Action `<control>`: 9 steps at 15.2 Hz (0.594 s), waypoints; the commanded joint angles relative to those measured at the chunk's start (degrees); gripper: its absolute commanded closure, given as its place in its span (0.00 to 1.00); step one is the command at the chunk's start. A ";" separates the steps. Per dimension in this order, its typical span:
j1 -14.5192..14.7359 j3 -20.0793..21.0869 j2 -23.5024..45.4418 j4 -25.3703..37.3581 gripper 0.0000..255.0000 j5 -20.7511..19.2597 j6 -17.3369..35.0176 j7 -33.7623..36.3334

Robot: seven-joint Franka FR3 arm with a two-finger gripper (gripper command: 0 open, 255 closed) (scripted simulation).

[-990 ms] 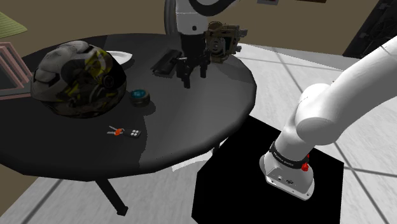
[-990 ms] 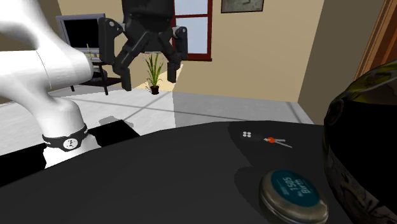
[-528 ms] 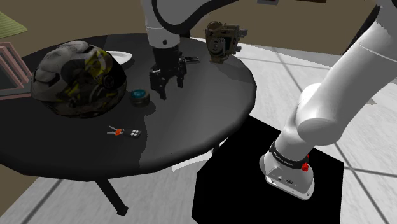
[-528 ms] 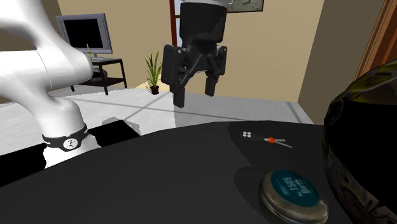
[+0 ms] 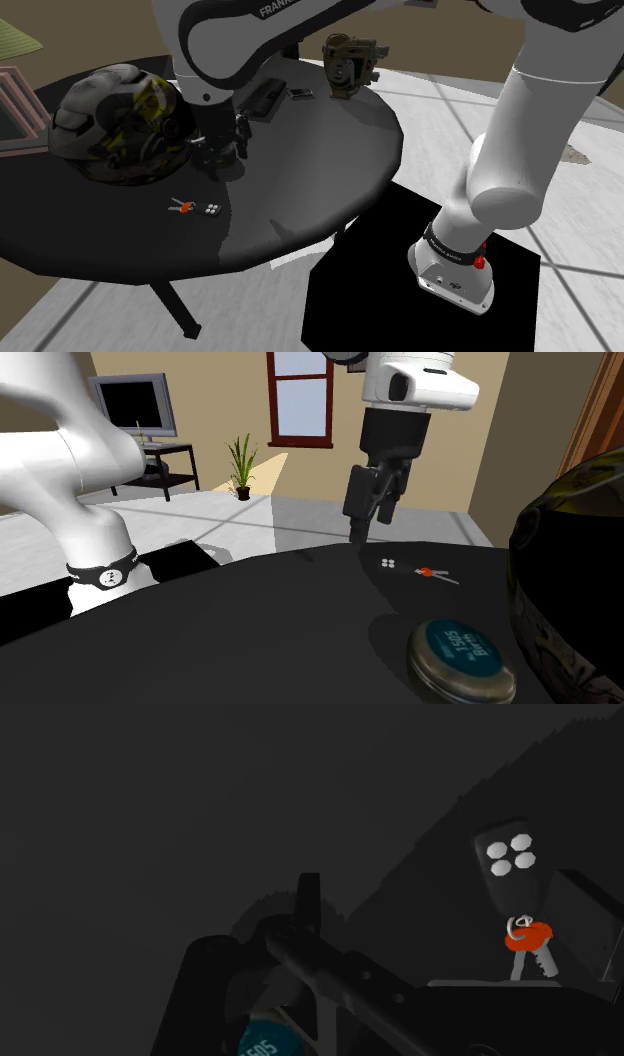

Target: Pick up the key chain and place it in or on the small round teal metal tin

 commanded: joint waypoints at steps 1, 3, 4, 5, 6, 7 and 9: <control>1.31 0.72 4.43 3.72 0.00 -1.73 0.63 1.48; 2.73 1.11 8.65 7.60 0.00 -3.45 0.84 2.63; 3.51 1.23 10.78 9.66 0.00 -4.31 0.83 3.15; 4.32 1.33 12.92 11.81 0.00 -5.17 0.76 3.64; 5.18 1.38 15.08 14.04 0.00 -6.02 0.61 4.09; 5.42 1.34 15.56 14.55 0.00 -6.19 0.57 4.17; 5.48 1.22 15.99 13.58 0.00 -6.39 1.95 4.31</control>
